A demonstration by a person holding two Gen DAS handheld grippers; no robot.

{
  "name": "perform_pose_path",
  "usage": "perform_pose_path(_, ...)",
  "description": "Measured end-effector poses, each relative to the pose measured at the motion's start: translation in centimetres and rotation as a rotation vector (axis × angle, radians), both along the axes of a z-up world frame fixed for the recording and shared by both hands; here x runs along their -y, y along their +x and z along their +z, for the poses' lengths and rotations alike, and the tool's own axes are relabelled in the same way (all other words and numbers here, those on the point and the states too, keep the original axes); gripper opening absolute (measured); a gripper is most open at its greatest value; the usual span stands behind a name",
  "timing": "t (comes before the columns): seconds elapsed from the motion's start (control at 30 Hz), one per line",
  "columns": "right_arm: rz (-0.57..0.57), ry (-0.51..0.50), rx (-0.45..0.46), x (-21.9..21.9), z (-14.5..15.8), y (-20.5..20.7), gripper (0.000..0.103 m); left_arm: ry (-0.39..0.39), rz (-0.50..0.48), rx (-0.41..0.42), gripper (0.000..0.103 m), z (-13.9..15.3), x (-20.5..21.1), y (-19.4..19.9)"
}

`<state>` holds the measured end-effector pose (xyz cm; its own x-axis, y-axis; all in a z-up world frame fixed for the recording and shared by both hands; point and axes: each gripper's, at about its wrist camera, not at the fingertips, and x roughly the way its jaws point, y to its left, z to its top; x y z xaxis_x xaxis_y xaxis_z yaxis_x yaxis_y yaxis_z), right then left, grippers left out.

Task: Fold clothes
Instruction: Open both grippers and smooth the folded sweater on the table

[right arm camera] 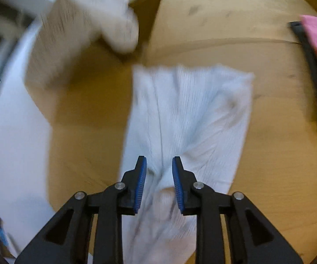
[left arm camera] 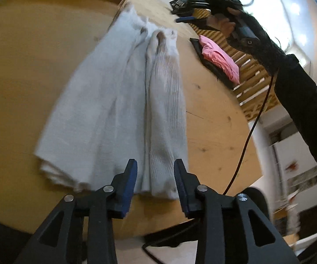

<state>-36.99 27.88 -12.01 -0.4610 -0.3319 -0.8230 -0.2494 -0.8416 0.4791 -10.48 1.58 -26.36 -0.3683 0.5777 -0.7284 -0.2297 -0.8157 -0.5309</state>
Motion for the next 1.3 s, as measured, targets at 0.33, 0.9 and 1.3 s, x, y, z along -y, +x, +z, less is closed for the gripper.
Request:
perform_pose_path(0.33,0.075,0.043,0.067,2.4,-7.8,-0.4,0.023,-0.127,-0.142,-0.144,0.037,2.5,-4.4,-4.2)
perform_pose_path(0.9,0.248,0.260,-0.021,7.3,-9.2,0.0,0.021,-0.288,-0.160,-0.166,0.036,1.9,-2.1,-4.5)
perform_pose_path(1.3,0.299,0.221,-0.064,6.1,-7.8,0.7,0.014,-0.398,-0.344,-0.176,0.040,-1.3,-7.2,-3.4)
